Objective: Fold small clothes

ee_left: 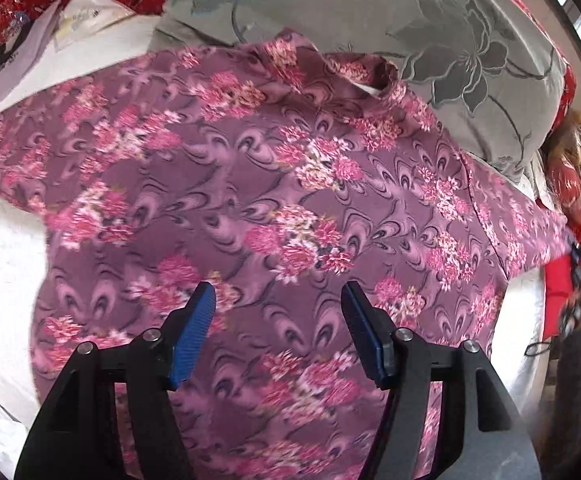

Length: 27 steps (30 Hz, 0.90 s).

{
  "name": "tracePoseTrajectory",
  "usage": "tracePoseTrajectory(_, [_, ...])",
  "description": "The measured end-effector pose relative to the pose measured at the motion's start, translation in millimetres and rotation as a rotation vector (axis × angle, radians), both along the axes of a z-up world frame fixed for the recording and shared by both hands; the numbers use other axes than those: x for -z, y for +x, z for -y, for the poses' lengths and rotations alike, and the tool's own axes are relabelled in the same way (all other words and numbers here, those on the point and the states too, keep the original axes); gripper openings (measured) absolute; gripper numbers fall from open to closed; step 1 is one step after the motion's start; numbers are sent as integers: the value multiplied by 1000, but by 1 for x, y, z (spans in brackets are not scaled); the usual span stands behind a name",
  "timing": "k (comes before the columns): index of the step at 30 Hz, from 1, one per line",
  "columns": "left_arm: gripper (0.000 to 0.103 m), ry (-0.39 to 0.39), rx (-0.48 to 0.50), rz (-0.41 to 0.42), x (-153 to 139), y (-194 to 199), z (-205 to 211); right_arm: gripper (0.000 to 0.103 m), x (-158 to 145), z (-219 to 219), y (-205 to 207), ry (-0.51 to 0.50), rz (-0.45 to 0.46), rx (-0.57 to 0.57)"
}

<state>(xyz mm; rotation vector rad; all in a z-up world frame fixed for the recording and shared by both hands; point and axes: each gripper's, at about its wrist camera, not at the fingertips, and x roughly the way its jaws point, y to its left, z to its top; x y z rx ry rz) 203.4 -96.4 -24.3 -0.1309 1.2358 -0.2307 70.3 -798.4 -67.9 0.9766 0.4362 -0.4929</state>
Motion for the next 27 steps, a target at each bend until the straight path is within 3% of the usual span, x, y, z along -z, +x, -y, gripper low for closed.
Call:
tracePoseTrajectory(3, [64, 32, -5, -66, 23, 3, 11, 7, 24, 2, -5, 48, -82, -3])
tracePoseTrajectory(5, [65, 75, -1, -65, 29, 4, 17, 7, 44, 4, -8, 109, -128, 13])
tracePoseTrajectory(8, [68, 99, 20, -60, 28, 7, 26, 8, 54, 1, -18, 151, -93, 34])
tracePoseTrajectory(17, [77, 1, -8, -83, 30, 7, 13, 8, -16, -42, 9, -43, -43, -130])
tracePoseTrajectory(27, [77, -161, 36, -117, 29, 10, -14, 8, -68, -149, 44, -146, -52, -339])
